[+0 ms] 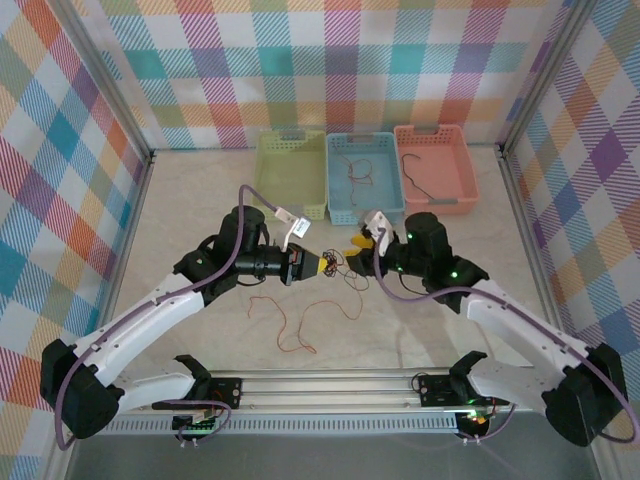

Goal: Untangle the cables

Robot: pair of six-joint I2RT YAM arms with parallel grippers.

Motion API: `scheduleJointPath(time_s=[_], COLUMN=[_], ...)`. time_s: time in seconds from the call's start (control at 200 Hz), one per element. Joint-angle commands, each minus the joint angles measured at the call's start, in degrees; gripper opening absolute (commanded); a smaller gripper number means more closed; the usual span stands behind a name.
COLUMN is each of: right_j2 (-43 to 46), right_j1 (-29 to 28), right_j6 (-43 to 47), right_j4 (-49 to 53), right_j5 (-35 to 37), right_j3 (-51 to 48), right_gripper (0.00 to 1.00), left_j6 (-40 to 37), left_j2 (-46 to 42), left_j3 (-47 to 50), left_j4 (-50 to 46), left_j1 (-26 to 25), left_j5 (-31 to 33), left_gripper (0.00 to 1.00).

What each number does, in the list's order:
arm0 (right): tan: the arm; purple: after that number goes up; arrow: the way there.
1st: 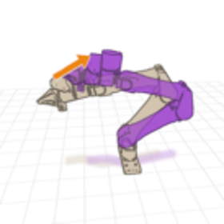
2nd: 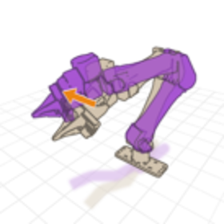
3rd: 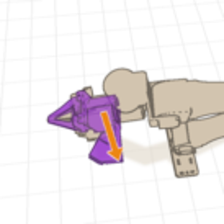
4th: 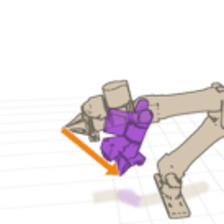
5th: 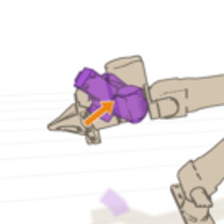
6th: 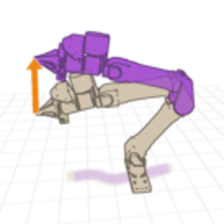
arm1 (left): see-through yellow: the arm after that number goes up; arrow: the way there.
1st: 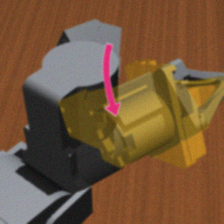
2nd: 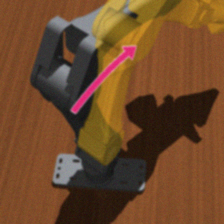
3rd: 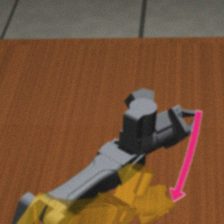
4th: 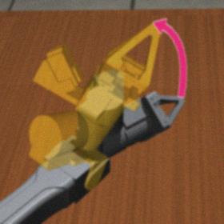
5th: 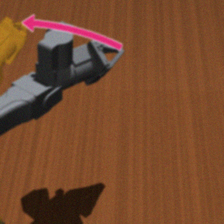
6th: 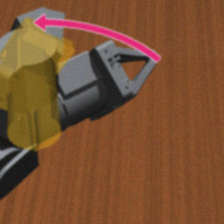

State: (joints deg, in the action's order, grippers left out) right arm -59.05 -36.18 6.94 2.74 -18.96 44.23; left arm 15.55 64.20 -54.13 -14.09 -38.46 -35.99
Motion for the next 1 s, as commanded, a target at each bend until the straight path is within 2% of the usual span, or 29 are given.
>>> scheduleJointPath(time_s=[0.0, 0.095, 0.27, 0.35, 0.41, 0.465, 0.575, 0.635, 0.735, 0.79, 0.87, 0.94, 0.995], right_j2=[3.6, 5.7, 2.5, 0.0, -1.4, -2.2, -3.2, -3.4, -3.8, -3.9, -3.9, -3.7, -3.9], right_j1=[0.0, 0.0, -0.1, -0.1, -0.2, -0.2, -0.2, -0.2, -0.2, -0.2, -0.2, -0.2, -0.2], right_j6=[1.1, 1.4, 1.6, 1.6, 2.0, 2.5, 3.3, 4.2, 5.0, 5.3, 6.0, 6.3, 6.8], right_j4=[-3.5, -4.3, -5.8, -5.6, -5.4, -5.9, -7.0, -7.1, -8.1, -8.4, -8.8, -10.9, -11.7], right_j5=[-4.3, -6.4, -14.4, -13.6, -13.9, -15.3, -13.6, -12.4, -14.7, -16.4, -17.6, -16.8, -17.0], right_j3=[-2.3, -3.9, -3.6, -2.7, -2.4, -2.8, -3.5, -3.9, -4.7, -4.9, -5.5, -6.7, -7.0], right_gripper=[0.39, 0.26, 0.24, 0.26, 0.4, 0.44, 0.44, 0.39, 0.35, 0.36, 0.46, 0.47, 0.44], left_j6=[-0.7, -0.6, -0.5, -0.4, -0.4, -0.3, 0.0, 0.2, 0.6, 0.9, 1.1, 1.3, 1.6], left_j2=[-1.5, -1.8, -2.3, -2.7, -3.2, -3.6, -4.4, -4.9, -5.7, -6.3, -7.2, -7.8, -8.4], left_j3=[0.9, 1.0, 1.4, 1.7, 1.9, 2.0, 2.1, 2.0, 2.2, 2.3, 2.2, 2.2, 2.3], left_j4=[-0.2, 0.0, 0.3, 0.2, 0.3, 0.3, 0.3, 0.4, 0.6, 0.6, 0.4, 0.4, 0.6], left_j1=[-0.6, -0.5, -0.6, -0.6, -0.5, -0.5, -0.6, -0.6, -0.5, -0.6, -0.5, -0.5, -0.6], left_j5=[-0.4, -0.7, -1.0, -0.8, -0.8, -0.7, -0.9, -0.8, -1.0, -1.3, -1.4, -2.0, -2.2], left_gripper=[0.0, 0.0, 0.0, 0.0, 0.0, 0.0, 0.0, 0.0, 0.0, 0.0, 0.0, 0.0, 0.0])
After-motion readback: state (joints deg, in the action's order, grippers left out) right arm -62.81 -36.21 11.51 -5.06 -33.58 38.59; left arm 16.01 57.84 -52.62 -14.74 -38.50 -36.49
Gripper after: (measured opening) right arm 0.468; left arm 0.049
